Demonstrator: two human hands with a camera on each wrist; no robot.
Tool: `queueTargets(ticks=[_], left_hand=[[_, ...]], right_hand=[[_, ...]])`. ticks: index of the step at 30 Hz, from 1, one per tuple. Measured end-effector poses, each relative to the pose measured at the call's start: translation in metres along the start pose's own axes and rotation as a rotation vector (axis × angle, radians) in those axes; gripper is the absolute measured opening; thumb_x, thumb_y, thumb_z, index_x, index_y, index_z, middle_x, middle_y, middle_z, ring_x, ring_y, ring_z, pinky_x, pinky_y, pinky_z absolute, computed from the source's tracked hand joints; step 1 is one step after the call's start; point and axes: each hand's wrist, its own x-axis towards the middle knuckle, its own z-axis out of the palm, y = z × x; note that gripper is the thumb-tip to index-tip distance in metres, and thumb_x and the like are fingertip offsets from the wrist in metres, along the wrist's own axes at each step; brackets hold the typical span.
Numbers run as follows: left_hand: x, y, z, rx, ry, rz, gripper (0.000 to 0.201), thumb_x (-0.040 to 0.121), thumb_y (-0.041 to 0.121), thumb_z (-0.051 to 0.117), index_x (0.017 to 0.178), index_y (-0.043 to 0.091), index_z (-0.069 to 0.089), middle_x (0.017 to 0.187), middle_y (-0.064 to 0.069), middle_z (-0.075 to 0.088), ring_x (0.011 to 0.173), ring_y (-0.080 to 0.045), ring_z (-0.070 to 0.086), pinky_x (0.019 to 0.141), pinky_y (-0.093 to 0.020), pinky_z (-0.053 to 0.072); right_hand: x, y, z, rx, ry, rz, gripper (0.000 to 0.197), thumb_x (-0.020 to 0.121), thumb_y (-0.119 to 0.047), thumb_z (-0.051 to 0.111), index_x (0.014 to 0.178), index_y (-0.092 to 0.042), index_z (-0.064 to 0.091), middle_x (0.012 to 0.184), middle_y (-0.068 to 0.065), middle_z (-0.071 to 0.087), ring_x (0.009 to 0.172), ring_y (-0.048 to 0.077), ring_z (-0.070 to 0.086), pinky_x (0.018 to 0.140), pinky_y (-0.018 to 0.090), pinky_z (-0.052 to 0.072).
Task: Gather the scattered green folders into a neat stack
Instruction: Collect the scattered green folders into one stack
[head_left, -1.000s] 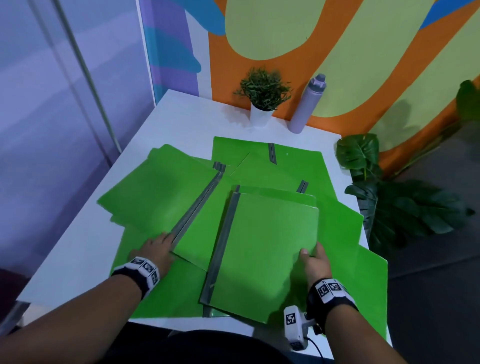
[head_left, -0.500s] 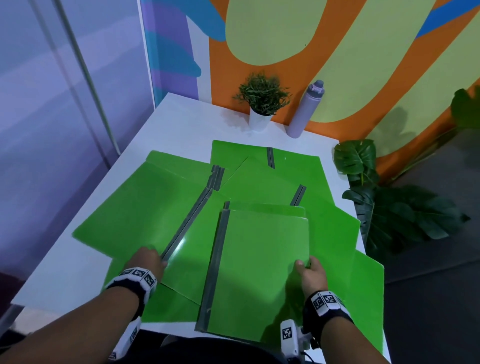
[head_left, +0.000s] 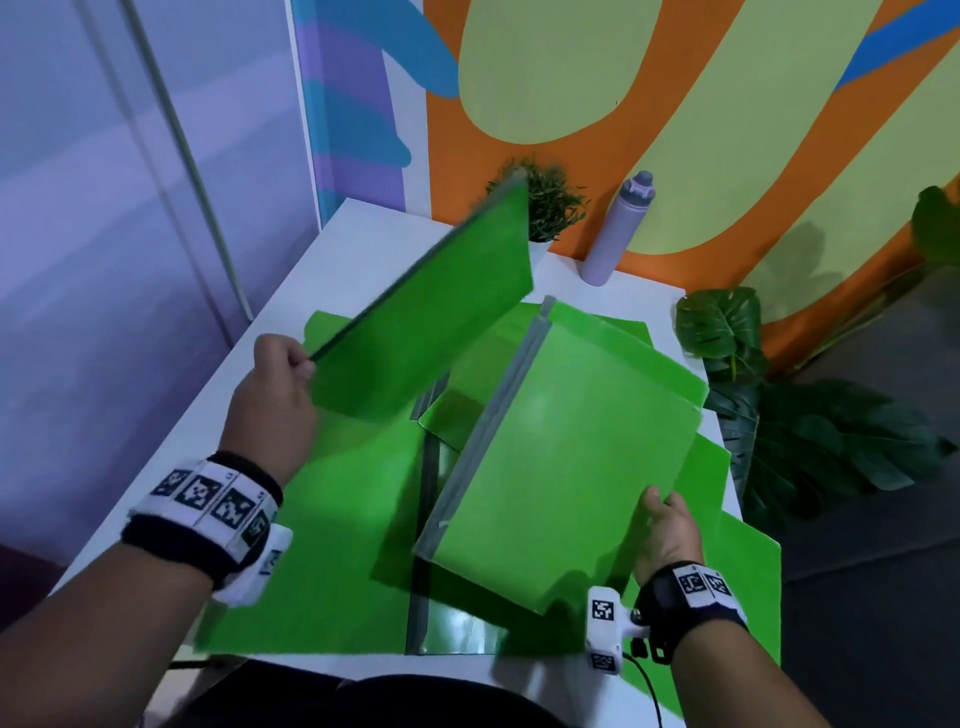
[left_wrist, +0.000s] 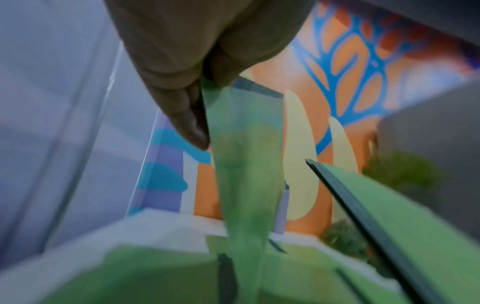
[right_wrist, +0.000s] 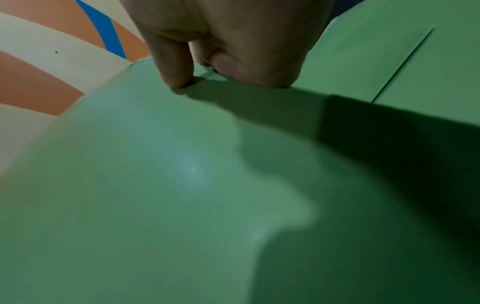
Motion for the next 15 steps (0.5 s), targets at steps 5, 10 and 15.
queueTargets(ticks=[5,10,15], left_hand=[[-0.024,-0.016,0.017,-0.301,-0.331,-0.327,0.037,0.097,0.007,0.041,0.127,0.028,0.049,0.125,-0.002,0.054,0.109,-0.018,0.048,0.083,-0.036,0.046],[-0.051,-0.02,0.029,-0.366,-0.706,-0.519,0.026,0.097,0.007,0.04,0.116,0.022,0.048,0.125,-0.005,0.055,0.115,-0.028,0.05,0.101,-0.052,0.041],[-0.057,-0.013,0.031,-0.307,-0.792,-0.563,0.036,0.096,0.042,0.042,0.121,0.016,0.043,0.115,-0.009,0.054,0.109,-0.03,0.054,0.098,-0.048,0.043]], right_hand=[[-0.004,-0.004,0.029,0.046,-0.105,-0.053,0.044,0.096,-0.02,0.046,0.133,0.003,0.04,0.136,0.028,0.047,0.123,0.043,0.047,0.098,0.05,0.042],[-0.009,0.001,0.049,0.034,-0.165,0.004,0.052,0.096,-0.023,0.046,0.141,-0.003,0.028,0.149,0.02,0.032,0.133,0.041,0.035,0.104,0.053,0.033],[-0.018,-0.002,0.078,-0.107,-0.241,-0.117,0.058,0.096,-0.018,0.045,0.147,-0.027,0.019,0.157,0.006,0.019,0.141,0.029,0.023,0.111,0.054,0.022]])
